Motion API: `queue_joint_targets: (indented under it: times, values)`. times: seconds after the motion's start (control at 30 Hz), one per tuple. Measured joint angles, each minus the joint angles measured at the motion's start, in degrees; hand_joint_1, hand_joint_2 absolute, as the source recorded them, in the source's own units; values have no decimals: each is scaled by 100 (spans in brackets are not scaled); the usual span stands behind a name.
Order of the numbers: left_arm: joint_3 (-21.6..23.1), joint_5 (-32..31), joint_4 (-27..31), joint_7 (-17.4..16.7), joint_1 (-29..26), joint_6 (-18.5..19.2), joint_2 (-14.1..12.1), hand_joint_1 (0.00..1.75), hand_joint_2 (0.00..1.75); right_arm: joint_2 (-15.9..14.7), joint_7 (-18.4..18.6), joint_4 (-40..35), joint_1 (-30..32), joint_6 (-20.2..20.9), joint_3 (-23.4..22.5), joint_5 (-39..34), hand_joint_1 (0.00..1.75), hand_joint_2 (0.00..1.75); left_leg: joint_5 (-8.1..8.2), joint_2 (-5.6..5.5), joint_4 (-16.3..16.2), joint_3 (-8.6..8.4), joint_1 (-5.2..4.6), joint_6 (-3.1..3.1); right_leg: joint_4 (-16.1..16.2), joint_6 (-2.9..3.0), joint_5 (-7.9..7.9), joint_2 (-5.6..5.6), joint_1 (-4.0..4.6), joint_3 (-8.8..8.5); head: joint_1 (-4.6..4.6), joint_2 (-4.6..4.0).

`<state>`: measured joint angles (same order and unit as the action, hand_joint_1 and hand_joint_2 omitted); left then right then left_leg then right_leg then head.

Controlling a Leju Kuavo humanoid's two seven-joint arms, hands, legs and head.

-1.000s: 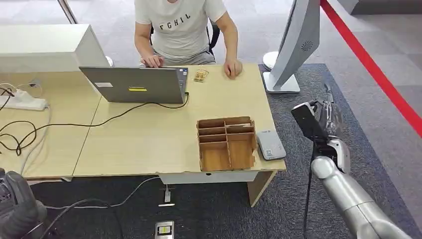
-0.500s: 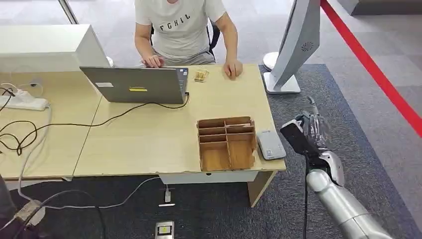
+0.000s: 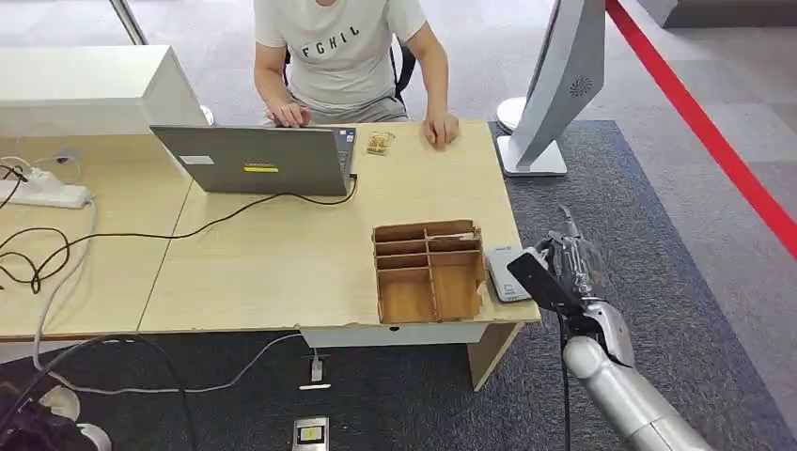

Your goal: Pass the card to the sensor for recognition and then transmit it.

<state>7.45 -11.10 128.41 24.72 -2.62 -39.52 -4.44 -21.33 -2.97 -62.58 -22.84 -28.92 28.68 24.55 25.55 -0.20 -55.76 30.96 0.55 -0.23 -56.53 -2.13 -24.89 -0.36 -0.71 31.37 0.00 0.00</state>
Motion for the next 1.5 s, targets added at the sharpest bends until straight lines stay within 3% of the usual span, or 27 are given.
queue_joint_targets:
  times: [0.47, 1.03, 1.5]
  values:
    - [20, -365, 232, -9, 86, 0, -59, 0, 175, 81, 232, 326, 171, -177, 131, 796, 175, 175, -1, 1, 0, 0, 0, 0, -1, 0, 0, 0, 0, -1, 2, 0]
    - [131, -295, 304, 105, 189, 0, -59, 0, 175, 295, -109, 1303, -117, -348, 105, 540, 175, 175, -1, 2, 0, -1, 0, 0, -1, 0, 0, 0, 0, -1, 0, 0]
    - [273, -175, 302, 111, 300, 0, -59, 0, 175, 498, -181, 2144, -641, -361, 103, 623, 175, 175, -1, 2, 0, -1, 0, 0, -1, 0, 1, 1, 1, 0, 2, 0]
